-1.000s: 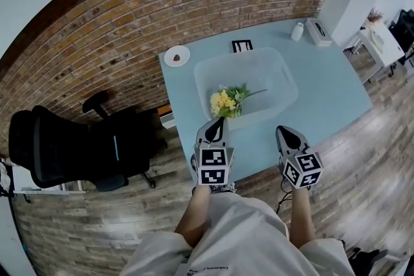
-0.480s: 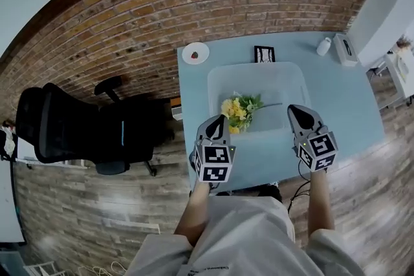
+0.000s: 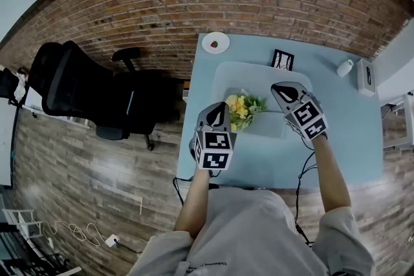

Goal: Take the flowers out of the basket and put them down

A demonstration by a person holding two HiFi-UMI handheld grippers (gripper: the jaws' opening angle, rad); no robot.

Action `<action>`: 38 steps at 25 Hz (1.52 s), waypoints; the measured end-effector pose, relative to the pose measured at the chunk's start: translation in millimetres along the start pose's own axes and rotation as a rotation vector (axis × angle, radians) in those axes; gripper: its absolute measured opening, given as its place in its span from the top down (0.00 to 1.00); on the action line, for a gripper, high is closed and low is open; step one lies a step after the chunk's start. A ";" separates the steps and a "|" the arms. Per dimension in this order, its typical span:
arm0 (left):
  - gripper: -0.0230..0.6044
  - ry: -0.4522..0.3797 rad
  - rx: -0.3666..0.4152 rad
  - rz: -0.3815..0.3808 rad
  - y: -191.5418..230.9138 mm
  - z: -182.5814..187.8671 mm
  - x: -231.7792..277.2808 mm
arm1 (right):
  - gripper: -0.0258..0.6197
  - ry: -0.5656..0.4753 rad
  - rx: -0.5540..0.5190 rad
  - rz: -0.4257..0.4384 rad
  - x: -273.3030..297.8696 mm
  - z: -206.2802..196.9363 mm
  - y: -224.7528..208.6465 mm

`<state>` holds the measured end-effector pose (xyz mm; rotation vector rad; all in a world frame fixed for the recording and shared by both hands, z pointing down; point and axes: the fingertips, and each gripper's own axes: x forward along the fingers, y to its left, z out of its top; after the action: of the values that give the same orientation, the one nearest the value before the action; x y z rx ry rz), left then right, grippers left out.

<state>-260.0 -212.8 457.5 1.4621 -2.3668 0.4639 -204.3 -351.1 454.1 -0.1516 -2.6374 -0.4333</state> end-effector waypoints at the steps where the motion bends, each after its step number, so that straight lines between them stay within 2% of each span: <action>1: 0.93 0.003 -0.005 0.011 0.9 -0.2 -1.0 | 0.93 0.024 -0.025 0.048 12.5 -4.3 5.2; 6: 0.93 0.013 -0.034 0.069 1.4 -7.0 -11.6 | 0.93 0.133 -0.124 0.245 65.5 -38.1 36.5; 10: 0.93 0.018 -0.138 0.073 -7.4 -19.3 -22.9 | 0.92 0.223 -0.225 0.381 89.6 -70.1 62.8; 13: 0.93 0.009 -0.169 0.078 -14.4 -19.5 -26.2 | 0.91 0.293 -0.270 0.457 106.6 -91.9 75.5; 16: 0.93 0.018 -0.174 0.088 -21.5 -24.4 -29.4 | 0.83 0.364 -0.295 0.516 120.6 -115.1 82.2; 20: 0.93 0.031 -0.194 0.113 -20.2 -33.9 -37.4 | 0.71 0.435 -0.344 0.567 135.8 -140.4 88.5; 23: 0.93 0.035 -0.225 0.138 -15.8 -41.4 -39.0 | 0.56 0.501 -0.384 0.615 142.5 -163.1 95.7; 28: 0.93 0.049 -0.249 0.176 -12.4 -53.9 -41.2 | 0.40 0.579 -0.515 0.655 153.6 -201.4 103.7; 30: 0.93 0.059 -0.265 0.193 -9.8 -61.1 -44.2 | 0.37 0.600 -0.539 0.648 160.1 -213.6 105.2; 35: 0.93 0.064 -0.291 0.227 -4.6 -70.6 -50.8 | 0.38 0.647 -0.598 0.631 171.1 -236.3 107.7; 37: 0.93 0.064 -0.290 0.233 -3.5 -71.4 -52.2 | 0.51 0.654 -0.627 0.631 172.1 -238.3 108.7; 38: 0.93 0.065 -0.289 0.234 -3.4 -71.6 -52.6 | 0.53 0.654 -0.630 0.631 171.7 -238.0 109.5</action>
<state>-227.4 -141.3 499.4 1.0356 -2.4417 0.2066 -236.3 -320.0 764.2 -0.8478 -1.6291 -0.8829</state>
